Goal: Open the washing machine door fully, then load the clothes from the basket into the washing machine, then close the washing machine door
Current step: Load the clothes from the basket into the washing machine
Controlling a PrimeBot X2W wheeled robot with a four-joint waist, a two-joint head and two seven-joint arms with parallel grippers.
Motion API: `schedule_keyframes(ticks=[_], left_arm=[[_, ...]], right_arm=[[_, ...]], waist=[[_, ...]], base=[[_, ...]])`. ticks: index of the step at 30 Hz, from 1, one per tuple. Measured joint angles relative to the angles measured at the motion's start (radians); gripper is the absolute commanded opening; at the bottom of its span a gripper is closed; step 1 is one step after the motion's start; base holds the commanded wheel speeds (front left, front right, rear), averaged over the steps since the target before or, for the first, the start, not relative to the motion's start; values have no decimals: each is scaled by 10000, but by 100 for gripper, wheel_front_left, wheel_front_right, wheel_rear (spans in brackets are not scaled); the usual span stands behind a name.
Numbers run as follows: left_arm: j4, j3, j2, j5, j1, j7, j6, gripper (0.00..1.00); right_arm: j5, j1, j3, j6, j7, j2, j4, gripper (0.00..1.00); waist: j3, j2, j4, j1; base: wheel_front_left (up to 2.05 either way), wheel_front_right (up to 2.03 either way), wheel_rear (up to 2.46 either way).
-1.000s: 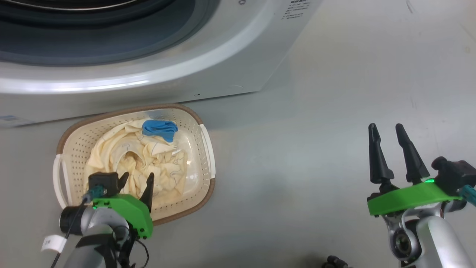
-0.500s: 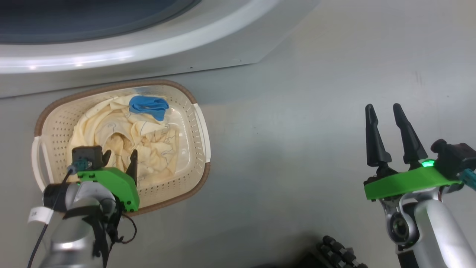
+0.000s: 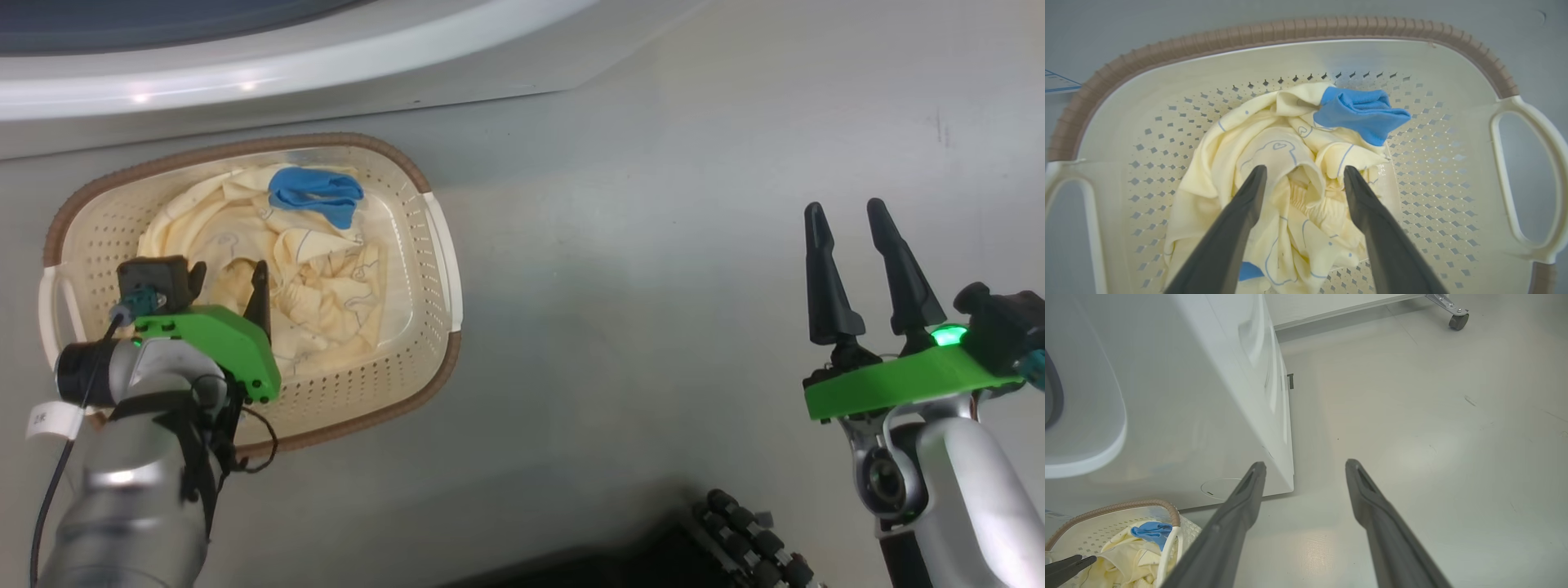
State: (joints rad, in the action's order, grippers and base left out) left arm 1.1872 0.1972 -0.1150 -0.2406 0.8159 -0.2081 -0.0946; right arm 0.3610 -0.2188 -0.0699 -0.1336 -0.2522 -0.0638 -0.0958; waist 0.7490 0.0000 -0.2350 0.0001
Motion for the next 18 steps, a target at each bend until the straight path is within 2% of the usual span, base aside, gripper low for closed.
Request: schedule_keyframes(ticks=[18], left_arm=[[686, 157, -19, -167, 969, -219, 46, 100]], right_arm=[[2, -180, -13, 0, 0, -251, 109, 100]], waist=[[727, 0, -32, 0]], base=[[0, 0, 0]])
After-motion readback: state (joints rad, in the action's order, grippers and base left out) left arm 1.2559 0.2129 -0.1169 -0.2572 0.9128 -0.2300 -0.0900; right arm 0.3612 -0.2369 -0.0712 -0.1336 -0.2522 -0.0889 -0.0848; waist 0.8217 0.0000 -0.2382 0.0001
